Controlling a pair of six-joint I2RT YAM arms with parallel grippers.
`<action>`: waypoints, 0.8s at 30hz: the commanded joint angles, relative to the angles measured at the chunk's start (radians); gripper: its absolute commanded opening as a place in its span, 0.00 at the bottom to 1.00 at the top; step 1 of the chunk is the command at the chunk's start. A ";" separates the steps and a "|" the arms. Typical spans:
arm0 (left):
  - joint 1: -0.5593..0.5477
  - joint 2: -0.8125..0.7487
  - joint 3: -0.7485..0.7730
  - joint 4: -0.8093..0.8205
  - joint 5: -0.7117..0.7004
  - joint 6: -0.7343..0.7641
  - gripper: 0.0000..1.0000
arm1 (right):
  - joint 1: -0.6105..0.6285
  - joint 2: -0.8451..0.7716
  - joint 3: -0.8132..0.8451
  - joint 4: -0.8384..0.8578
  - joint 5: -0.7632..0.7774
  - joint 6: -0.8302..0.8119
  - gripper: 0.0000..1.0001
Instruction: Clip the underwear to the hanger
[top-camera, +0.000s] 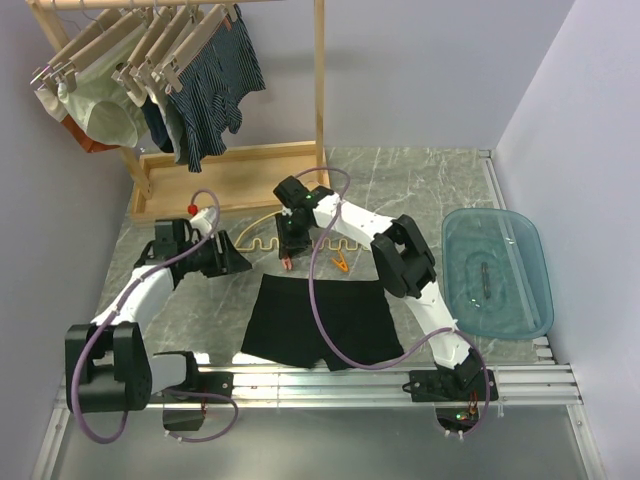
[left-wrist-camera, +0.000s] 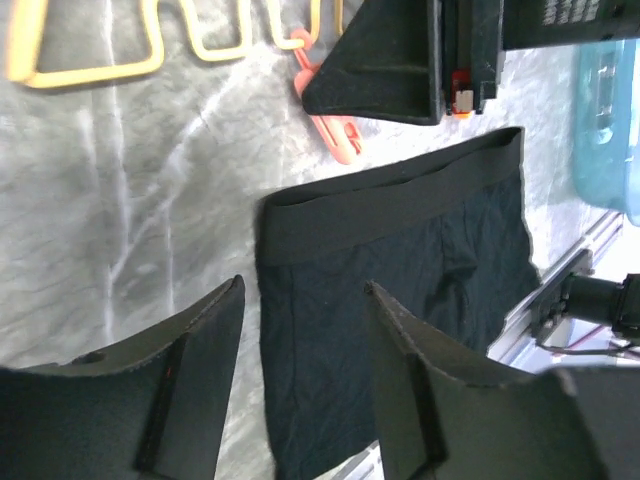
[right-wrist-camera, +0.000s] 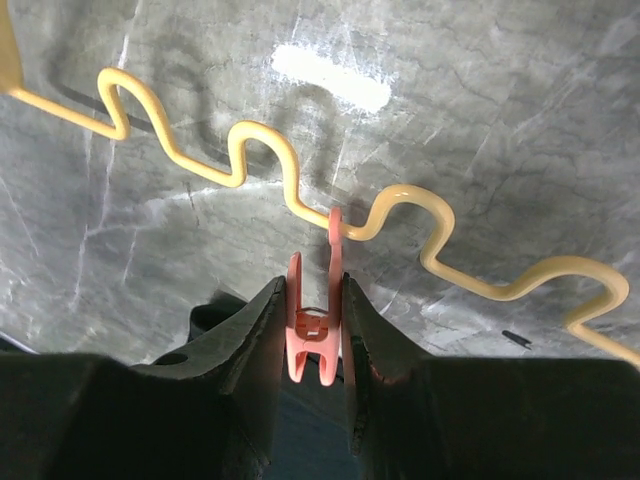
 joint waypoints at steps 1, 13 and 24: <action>-0.082 0.011 0.001 0.038 -0.096 -0.023 0.56 | 0.018 -0.009 0.028 -0.002 0.054 0.059 0.00; -0.133 0.008 -0.030 0.222 -0.047 -0.106 0.61 | 0.035 0.007 0.034 -0.024 0.065 0.119 0.00; -0.162 0.063 0.174 -0.029 -0.315 -0.046 0.69 | -0.004 -0.104 -0.038 0.016 0.030 0.069 0.67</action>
